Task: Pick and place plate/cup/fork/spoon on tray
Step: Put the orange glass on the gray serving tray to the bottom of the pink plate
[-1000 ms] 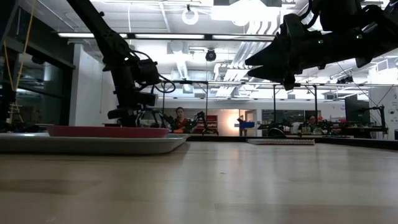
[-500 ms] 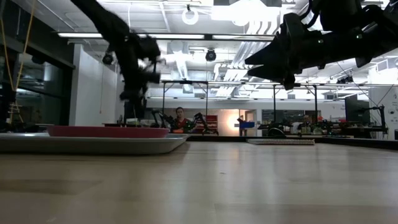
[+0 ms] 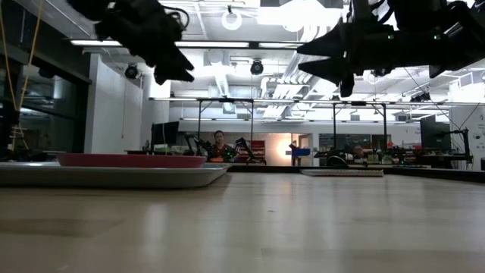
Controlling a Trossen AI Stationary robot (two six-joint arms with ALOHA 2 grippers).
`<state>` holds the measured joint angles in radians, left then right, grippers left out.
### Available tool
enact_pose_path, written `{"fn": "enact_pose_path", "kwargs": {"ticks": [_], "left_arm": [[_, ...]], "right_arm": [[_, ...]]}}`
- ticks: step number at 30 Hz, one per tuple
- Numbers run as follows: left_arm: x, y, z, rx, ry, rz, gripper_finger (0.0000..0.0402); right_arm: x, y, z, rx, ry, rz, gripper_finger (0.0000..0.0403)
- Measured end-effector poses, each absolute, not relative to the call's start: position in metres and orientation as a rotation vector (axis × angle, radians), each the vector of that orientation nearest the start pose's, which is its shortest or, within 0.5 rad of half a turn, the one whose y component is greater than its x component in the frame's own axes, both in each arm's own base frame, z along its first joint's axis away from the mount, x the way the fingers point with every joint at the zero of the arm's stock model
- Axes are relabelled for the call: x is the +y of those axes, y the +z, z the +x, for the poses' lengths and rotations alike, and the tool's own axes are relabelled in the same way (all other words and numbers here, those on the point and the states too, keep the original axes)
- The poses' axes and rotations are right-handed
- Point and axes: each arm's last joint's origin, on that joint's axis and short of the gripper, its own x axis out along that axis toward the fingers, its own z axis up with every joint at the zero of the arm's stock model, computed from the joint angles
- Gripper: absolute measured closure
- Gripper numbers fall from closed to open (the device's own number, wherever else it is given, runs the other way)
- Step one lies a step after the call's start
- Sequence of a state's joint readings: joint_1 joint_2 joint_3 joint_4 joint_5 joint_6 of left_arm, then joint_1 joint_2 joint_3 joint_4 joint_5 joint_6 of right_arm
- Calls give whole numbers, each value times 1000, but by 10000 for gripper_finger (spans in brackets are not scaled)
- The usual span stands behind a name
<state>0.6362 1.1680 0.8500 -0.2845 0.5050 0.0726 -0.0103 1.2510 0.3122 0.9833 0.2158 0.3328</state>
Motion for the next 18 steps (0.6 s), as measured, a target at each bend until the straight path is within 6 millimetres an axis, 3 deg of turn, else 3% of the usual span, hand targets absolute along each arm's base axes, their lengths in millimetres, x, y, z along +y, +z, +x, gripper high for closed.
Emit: {"fn": "enact_pose_path", "kwargs": {"ticks": [3,7,12,18], "left_arm": [[105,254,198,381,-26,-310,234],[75,244,186,149,-78,-315,242],[49,238,171,-3,18,-211,245],[31,236,167,-9,139,-67,245]], "right_arm": [[-8,197,226,-89,-202,339,221],[-8,198,226,-98,-200,337,221],[-9,200,226,-115,-210,316,221],[-9,200,226,-120,-229,320,221]]}}
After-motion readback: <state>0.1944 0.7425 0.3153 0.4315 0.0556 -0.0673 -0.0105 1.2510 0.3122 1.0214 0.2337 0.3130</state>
